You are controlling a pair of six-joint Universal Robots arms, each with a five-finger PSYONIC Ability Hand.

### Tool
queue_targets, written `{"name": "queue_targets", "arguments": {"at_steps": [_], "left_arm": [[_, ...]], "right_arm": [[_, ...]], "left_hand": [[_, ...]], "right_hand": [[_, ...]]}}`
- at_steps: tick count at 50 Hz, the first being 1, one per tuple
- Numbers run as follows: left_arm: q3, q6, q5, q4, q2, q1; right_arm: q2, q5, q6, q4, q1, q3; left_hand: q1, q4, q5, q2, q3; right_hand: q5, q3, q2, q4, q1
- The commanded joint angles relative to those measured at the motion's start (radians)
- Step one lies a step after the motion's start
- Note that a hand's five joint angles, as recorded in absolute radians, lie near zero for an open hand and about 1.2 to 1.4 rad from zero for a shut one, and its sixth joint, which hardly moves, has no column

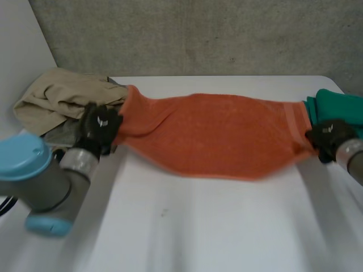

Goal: Fold the laundry.

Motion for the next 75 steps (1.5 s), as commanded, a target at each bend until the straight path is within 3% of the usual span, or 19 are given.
{"name": "queue_targets", "arguments": {"at_steps": [1, 5, 7, 12, 16, 23, 28, 32, 39, 44, 48, 57, 65, 71, 75], "left_arm": [[-0.260, 0.062, -0.002, -0.304, 0.296, 0.026], [-0.301, 0.065, 0.014, -0.580, 0.407, 0.049], [-0.294, 0.064, 0.036, -0.716, 0.441, 0.048], [-0.231, 0.071, 0.075, -0.775, 0.442, 0.045], [-0.163, 0.073, 0.073, -0.690, 0.384, 0.042], [-0.064, 0.073, 0.027, -0.552, 0.217, 0.043], [0.036, 0.084, 0.000, -0.529, 0.134, 0.033], [0.225, 0.091, -0.005, -0.423, 0.050, 0.016], [0.561, 0.041, -0.009, -0.110, -0.001, 0.003], [0.686, -0.027, -0.014, 0.056, -0.012, 0.006], [0.716, -0.056, -0.034, 0.058, -0.038, 0.005], [0.498, -0.061, -0.072, 0.015, -0.032, -0.004], [0.190, -0.057, -0.068, 0.013, 0.050, -0.023], [-0.016, -0.045, -0.069, -0.001, 0.165, -0.047], [-0.176, -0.028, -0.069, -0.123, 0.319, -0.056]], "right_arm": [[-0.263, 0.004, -0.295, 0.260, -0.117, 0.247], [-0.433, -0.034, -0.522, 0.353, -0.260, 0.381], [-0.456, -0.051, -0.556, 0.360, -0.272, 0.399], [-0.458, -0.076, -0.493, 0.355, -0.228, 0.386], [-0.377, -0.081, -0.368, 0.291, -0.211, 0.327], [-0.220, -0.033, -0.277, 0.177, -0.098, 0.215], [-0.200, -0.002, -0.255, 0.113, -0.081, 0.123], [-0.153, 0.034, -0.177, -0.005, -0.032, -0.033], [-0.147, 0.122, 0.069, -0.252, 0.013, -0.289], [-0.170, 0.117, 0.167, -0.442, 0.015, -0.329], [-0.174, 0.122, 0.176, -0.502, 0.015, -0.332], [-0.170, 0.111, 0.177, -0.430, 0.013, -0.211], [-0.167, 0.027, 0.173, -0.312, -0.005, -0.023], [-0.235, -0.021, 0.112, -0.138, -0.062, 0.100], [-0.332, -0.027, -0.017, 0.048, -0.130, 0.177]], "left_hand": [[0.235, 0.189, 0.240, 0.210, 0.198], [0.235, 0.189, 0.240, 0.210, 0.198], [0.235, 0.189, 0.240, 0.210, 0.198], [0.235, 0.189, 0.240, 0.210, 0.198], [0.235, 0.189, 0.240, 0.210, 0.198], [0.235, 0.189, 0.240, 0.210, 0.198], [0.235, 0.189, 0.240, 0.210, 0.198], [0.235, 0.189, 0.240, 0.210, 0.198], [0.235, 0.189, 0.240, 0.210, 0.198], [0.235, 0.189, 0.240, 0.210, 0.198], [0.235, 0.189, 0.240, 0.210, 0.198], [0.235, 0.189, 0.240, 0.210, 0.198], [0.235, 0.189, 0.240, 0.210, 0.198], [0.235, 0.189, 0.240, 0.210, 0.198], [0.235, 0.189, 0.240, 0.210, 0.198]], "right_hand": [[0.220, 0.205, 0.223, 0.195, 0.270], [0.220, 0.205, 0.223, 0.195, 0.270], [0.220, 0.205, 0.223, 0.195, 0.270], [0.220, 0.205, 0.223, 0.195, 0.270], [0.220, 0.205, 0.223, 0.195, 0.270], [0.220, 0.205, 0.223, 0.195, 0.270], [0.220, 0.205, 0.223, 0.195, 0.270], [0.220, 0.205, 0.223, 0.195, 0.270], [0.220, 0.205, 0.223, 0.195, 0.270], [0.220, 0.205, 0.223, 0.195, 0.270], [0.220, 0.205, 0.223, 0.195, 0.270], [0.220, 0.205, 0.223, 0.195, 0.270], [0.220, 0.205, 0.223, 0.195, 0.270], [0.220, 0.205, 0.223, 0.195, 0.270], [0.220, 0.205, 0.223, 0.195, 0.270]]}}
